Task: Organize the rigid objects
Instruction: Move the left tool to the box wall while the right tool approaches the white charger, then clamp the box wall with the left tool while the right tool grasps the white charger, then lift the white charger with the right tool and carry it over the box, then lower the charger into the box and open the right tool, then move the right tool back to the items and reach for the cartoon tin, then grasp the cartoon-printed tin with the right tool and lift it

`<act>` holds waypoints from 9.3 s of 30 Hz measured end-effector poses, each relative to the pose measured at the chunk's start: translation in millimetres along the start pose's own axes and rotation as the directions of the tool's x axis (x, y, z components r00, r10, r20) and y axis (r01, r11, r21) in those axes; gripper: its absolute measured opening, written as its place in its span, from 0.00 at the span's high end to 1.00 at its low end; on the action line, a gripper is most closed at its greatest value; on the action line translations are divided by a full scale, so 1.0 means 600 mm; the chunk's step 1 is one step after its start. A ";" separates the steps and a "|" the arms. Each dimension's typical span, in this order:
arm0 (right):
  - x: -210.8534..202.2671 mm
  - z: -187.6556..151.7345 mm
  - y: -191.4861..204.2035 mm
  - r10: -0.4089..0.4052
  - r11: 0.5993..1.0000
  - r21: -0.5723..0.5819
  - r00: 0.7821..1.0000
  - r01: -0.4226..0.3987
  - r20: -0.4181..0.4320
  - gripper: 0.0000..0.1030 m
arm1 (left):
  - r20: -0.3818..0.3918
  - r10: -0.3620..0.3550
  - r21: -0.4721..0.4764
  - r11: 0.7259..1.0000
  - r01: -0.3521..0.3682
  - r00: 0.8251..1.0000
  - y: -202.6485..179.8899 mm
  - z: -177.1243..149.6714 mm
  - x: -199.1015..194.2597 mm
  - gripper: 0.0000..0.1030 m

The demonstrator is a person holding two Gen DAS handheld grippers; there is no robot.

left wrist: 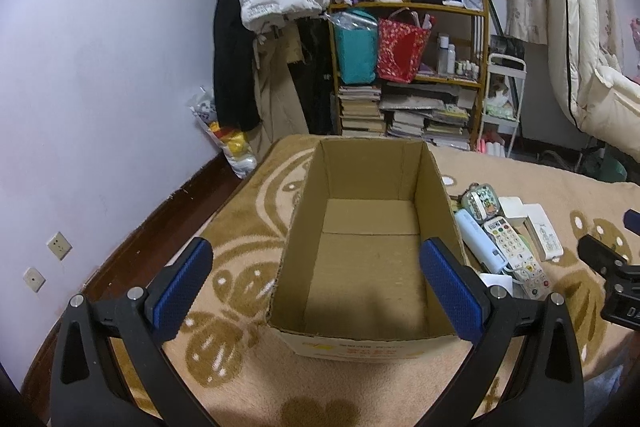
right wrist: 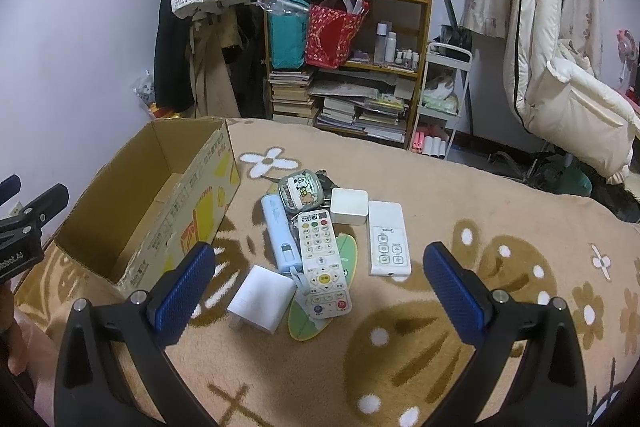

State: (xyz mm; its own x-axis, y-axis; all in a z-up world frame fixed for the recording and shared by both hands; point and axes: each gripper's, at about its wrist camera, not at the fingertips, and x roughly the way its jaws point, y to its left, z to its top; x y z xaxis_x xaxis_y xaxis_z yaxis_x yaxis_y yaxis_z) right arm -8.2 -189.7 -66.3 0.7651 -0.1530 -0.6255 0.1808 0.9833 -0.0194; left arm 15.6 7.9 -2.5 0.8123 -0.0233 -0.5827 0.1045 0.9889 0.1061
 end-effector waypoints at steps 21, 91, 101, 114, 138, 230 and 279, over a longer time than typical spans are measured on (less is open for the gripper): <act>0.136 -0.008 0.037 0.111 0.994 0.039 0.977 -0.105 -0.183 0.00 | -0.301 0.109 -0.032 0.992 -0.125 0.947 0.058 0.004 0.171 0.01; 0.185 -0.055 0.058 0.223 0.968 0.189 0.912 -0.166 -0.345 0.47 | -0.477 0.086 0.039 0.996 -0.077 0.874 0.025 -0.034 0.226 0.81; 0.189 -0.066 0.066 0.211 0.971 0.181 0.905 -0.153 -0.368 0.34 | -0.475 0.092 0.046 0.996 -0.080 0.875 0.026 -0.035 0.227 0.81; 0.217 -0.098 0.084 0.218 0.971 0.195 0.847 -0.139 -0.485 0.39 | -0.474 0.101 0.053 0.995 -0.086 0.875 0.022 -0.035 0.226 0.80; 0.165 -0.022 0.113 0.207 0.974 0.153 0.929 -0.166 -0.306 0.45 | -0.472 0.110 0.062 0.994 -0.092 0.874 0.020 -0.035 0.225 0.80; 0.378 0.101 -0.002 0.150 0.984 0.124 0.968 -0.127 -0.200 0.13 | -0.447 0.165 0.120 0.985 -0.124 0.879 -0.004 -0.028 0.226 0.80; 0.135 0.177 0.154 0.457 0.886 0.069 0.888 -0.459 0.042 0.38 | -0.438 0.152 0.066 0.988 -0.137 0.886 0.014 -0.034 0.229 0.79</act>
State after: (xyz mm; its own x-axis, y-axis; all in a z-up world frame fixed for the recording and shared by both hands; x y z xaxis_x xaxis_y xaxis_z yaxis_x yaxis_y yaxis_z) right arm 136.0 -121.4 -36.2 0.7884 0.3094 -0.5317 -0.1484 0.9344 0.3237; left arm 116.4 16.0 -97.9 0.4840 0.1938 -0.8533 0.0301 0.9709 0.2376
